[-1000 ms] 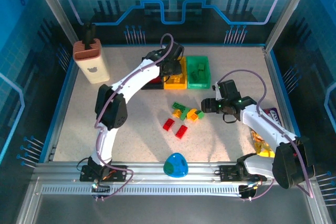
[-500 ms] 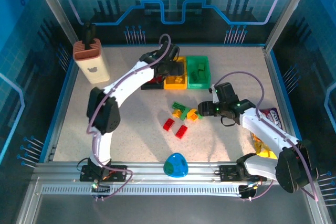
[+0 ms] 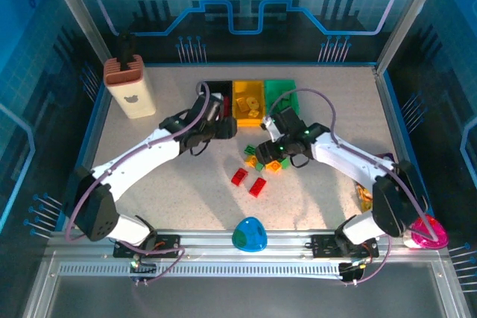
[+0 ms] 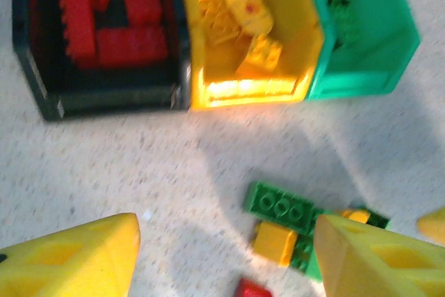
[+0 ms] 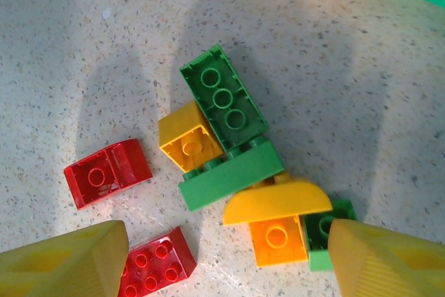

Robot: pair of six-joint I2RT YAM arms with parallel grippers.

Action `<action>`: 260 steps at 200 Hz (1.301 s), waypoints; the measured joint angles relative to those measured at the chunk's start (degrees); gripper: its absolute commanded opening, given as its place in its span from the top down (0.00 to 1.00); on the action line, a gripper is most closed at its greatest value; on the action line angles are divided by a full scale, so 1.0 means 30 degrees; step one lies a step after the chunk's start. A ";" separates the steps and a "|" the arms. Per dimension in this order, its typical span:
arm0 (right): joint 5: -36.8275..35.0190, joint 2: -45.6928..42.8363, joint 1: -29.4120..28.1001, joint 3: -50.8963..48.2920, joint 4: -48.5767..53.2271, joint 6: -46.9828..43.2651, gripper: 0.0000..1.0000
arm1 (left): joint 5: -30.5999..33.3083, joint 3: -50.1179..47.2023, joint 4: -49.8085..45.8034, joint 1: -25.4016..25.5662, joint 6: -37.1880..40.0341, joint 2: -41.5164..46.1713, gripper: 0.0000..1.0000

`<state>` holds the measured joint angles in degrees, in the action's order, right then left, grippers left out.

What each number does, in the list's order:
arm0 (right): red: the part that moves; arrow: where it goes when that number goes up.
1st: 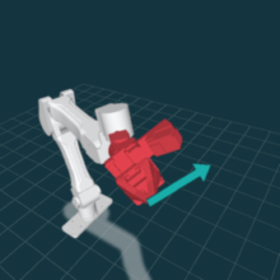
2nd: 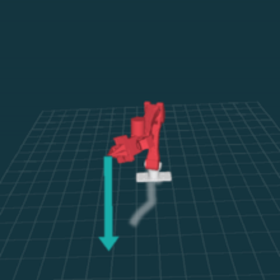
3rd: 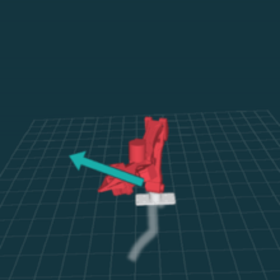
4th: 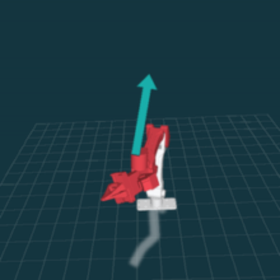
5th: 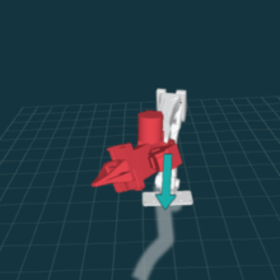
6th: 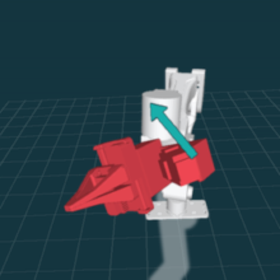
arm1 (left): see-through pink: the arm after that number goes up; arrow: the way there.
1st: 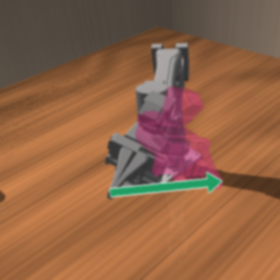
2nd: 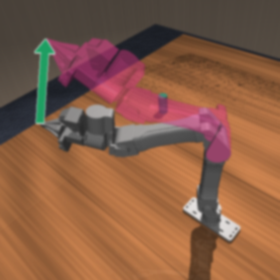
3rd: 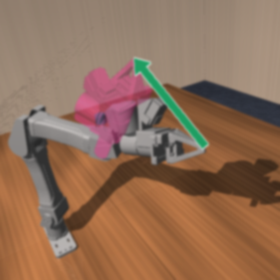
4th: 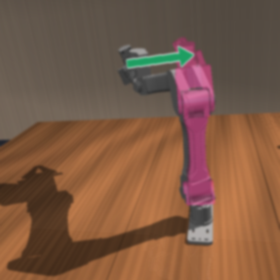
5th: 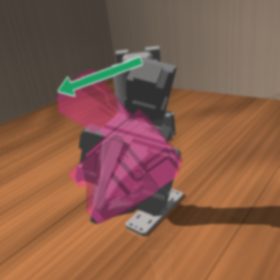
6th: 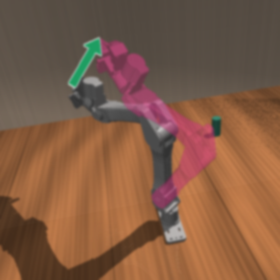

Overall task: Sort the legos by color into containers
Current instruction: Pick up the lego from the center of the table.

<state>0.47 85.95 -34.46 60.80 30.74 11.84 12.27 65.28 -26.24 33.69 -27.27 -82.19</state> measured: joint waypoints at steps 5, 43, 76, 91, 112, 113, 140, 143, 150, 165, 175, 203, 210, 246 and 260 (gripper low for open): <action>0.0007 0.0423 -0.0022 0.0372 0.0117 -0.0160 0.24 | 0.0015 -0.0656 0.0007 0.0000 -0.0073 0.0401 0.33; -0.0080 0.3468 -0.0138 0.3300 0.0889 -0.1137 0.24 | 0.0321 -0.4940 0.0539 0.0000 -0.1049 0.4182 0.33; -0.0277 0.6098 -0.0248 0.5515 0.1610 -0.1916 0.25 | 0.0495 -0.7715 0.0721 -0.0029 -0.2106 0.7257 0.34; -0.0423 0.7089 -0.0357 0.6288 0.1931 -0.2310 0.26 | 0.0495 -0.8641 0.0648 -0.0029 -0.2492 0.8233 0.34; -0.0583 0.8306 -0.0503 0.7286 0.2550 -0.2863 0.25 | 0.0554 -0.9595 0.0415 -0.0029 -0.2958 0.9311 0.34; -0.0583 0.8393 -0.0510 0.7366 0.2616 -0.2914 0.25 | 0.0554 -0.9617 0.0415 -0.0029 -0.2958 0.9340 0.34; -0.0780 0.9945 -0.0641 0.8808 0.3497 -0.3497 0.25 | 0.0568 -1.0273 0.0233 -0.0029 -0.3344 1.0295 0.34; -0.0801 1.0076 -0.0663 0.8925 0.3577 -0.3548 0.26 | 0.0576 -1.0324 0.0240 -0.0029 -0.3395 1.0346 0.35; -0.0852 1.0404 -0.0707 0.9187 0.3774 -0.3650 0.25 | 0.0576 -1.0397 0.0226 -0.0029 -0.3446 1.0440 0.35; -0.0998 1.0921 -0.0794 0.9522 0.4065 -0.3840 0.26 | 0.0568 -1.0571 0.0262 -0.0029 -0.3461 1.0491 0.35; -0.1071 1.1154 -0.0882 0.9624 0.4255 -0.3927 0.26 | 0.0568 -1.0681 0.0291 -0.0029 -0.3461 1.0491 0.35; -0.1457 1.1686 -0.1100 0.9683 0.4539 -0.4073 0.33 | 0.0576 -1.0863 0.0284 -0.0029 -0.3461 1.0499 0.35; -0.1596 1.1839 -0.1144 0.9734 0.4605 -0.4124 0.35 | 0.0576 -1.0870 0.0291 -0.0029 -0.3453 1.0491 0.35; -0.2390 1.1963 -0.1384 0.9850 0.4605 -0.4481 0.55 | 0.0627 -1.0899 0.0299 -0.0029 -0.3453 1.0499 0.36; -0.2623 1.1963 -0.1588 0.9865 0.4597 -0.4510 0.61 | 0.0627 -1.0921 0.0342 -0.0029 -0.3453 1.0499 0.36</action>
<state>-7.40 121.84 -39.22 90.39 44.53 -1.69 14.15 32.51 -25.21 33.61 -37.63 -50.70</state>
